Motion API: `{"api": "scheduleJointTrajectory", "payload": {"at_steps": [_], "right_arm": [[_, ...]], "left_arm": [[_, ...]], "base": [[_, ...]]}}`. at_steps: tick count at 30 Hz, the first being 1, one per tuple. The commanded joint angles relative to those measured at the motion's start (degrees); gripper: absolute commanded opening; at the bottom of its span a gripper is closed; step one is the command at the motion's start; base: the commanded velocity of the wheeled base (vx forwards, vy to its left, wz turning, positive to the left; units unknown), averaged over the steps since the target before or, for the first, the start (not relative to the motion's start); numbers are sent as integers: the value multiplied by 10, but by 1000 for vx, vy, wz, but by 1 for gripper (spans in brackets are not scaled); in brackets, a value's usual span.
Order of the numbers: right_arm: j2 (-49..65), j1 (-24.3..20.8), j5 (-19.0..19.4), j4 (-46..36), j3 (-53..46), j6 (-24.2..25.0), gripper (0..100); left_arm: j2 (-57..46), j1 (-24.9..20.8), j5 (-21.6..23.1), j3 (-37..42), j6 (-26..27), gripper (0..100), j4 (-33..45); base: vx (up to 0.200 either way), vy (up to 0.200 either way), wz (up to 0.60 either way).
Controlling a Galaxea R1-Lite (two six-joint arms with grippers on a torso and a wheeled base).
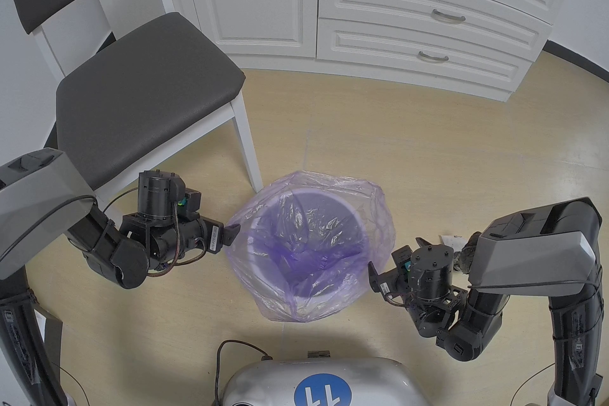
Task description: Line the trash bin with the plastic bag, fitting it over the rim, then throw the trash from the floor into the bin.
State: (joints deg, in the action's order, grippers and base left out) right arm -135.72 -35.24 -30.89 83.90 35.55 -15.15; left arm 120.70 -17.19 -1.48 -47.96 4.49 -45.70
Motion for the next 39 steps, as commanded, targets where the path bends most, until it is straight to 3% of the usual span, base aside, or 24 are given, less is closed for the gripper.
{"api": "scheduleJointTrajectory", "payload": {"at_steps": [1, 22, 36, 39], "right_arm": [[-9, 15, 0, 0, -12, -12, 100], [-91, 50, 4, -6, 42, -17, 100], [-162, 70, 2, -2, 130, -12, 100], [-170, 76, 0, 0, 157, -7, 100]], "left_arm": [[18, 21, -4, -3, 24, 100, 21], [41, 31, 2, 18, 89, 100, 62], [124, 35, -14, -50, 76, 100, 50], [144, 35, -42, -83, 37, 100, 48]], "base": [[0, 0, 0], [0, 0, 0], [0, 0, 0], [0, 0, 0]]}}
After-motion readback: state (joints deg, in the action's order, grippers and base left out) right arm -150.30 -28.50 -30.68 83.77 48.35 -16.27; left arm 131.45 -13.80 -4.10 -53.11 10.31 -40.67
